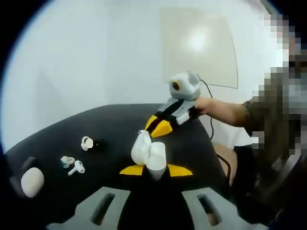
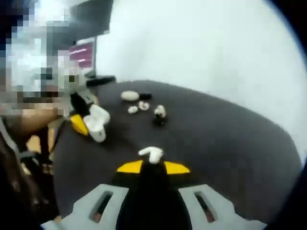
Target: Pick up three earphones and place each one into its charging case using tactile feedback, ensure that each earphone is properly inserted and securely positioned inside the case.
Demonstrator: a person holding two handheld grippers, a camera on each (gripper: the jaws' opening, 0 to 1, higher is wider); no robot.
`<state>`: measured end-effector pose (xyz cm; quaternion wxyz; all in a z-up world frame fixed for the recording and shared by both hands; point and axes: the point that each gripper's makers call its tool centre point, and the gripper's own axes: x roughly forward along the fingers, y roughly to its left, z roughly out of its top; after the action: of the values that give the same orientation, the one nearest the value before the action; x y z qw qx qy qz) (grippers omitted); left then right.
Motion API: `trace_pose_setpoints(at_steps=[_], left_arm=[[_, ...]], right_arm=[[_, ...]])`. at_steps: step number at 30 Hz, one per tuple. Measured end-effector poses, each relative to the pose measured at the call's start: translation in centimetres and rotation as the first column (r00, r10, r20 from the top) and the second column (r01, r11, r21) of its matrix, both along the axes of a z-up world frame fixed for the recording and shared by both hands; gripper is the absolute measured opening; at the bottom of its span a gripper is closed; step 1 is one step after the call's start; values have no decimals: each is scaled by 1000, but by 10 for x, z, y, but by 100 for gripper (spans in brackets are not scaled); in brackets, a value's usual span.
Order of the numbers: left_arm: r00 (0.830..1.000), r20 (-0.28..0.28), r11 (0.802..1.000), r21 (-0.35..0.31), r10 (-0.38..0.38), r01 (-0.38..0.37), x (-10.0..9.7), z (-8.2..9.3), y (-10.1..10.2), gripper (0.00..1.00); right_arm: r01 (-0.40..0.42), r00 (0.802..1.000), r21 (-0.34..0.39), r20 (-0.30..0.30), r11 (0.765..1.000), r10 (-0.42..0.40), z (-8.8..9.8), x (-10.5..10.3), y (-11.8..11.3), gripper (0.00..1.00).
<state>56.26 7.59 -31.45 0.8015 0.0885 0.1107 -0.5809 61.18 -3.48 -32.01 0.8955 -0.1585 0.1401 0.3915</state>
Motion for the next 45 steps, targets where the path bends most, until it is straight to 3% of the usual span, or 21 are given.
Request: trace_pose_setpoints(at_steps=[3,5,9,12,17,20,22,28,32,38,41,43,45], left_arm=[[1000,3,1000,0,-1,1,0,0,0,13],[1000,4,1000,0,-2,2,0,0,-1,13],[1000,4,1000,0,-3,3,-1,0,-1,13],[1000,6,1000,0,-2,2,-1,0,-2,13],[1000,2,1000,-1,-2,2,-1,0,-2,13],[1000,3,1000,-1,-3,3,-1,0,-2,13],[1000,4,1000,-1,-3,3,-1,0,-2,13],[1000,4,1000,0,-2,2,0,0,-2,14],[1000,5,1000,0,-1,1,-1,0,-2,14],[1000,10,1000,1,-3,3,-1,0,-2,14],[1000,10,1000,1,-3,3,-1,0,-2,13],[1000,10,1000,1,-3,3,-1,0,-2,13],[1000,10,1000,1,-3,3,-1,0,-2,13]], right_arm=[[-4,996,-7,87,1000,5,3,-2,-1,21],[-36,991,-54,128,998,43,4,-4,4,21],[-33,992,-69,119,997,41,4,5,10,21],[-20,999,-42,30,999,21,-2,3,12,15],[-14,999,4,-48,1000,14,-3,-1,11,11],[-45,992,75,-118,996,54,-2,-12,15,12],[-84,987,107,-124,991,97,0,-20,20,14],[-228,970,67,-65,971,232,3,-38,33,18],[-266,964,16,20,964,265,14,-40,30,18],[-297,937,-177,137,939,322,12,-30,19,18],[-319,930,-185,130,930,345,4,-23,25,18],[-327,923,-169,155,930,353,4,-18,30,18],[-307,935,-137,142,942,326,4,-9,31,20]])
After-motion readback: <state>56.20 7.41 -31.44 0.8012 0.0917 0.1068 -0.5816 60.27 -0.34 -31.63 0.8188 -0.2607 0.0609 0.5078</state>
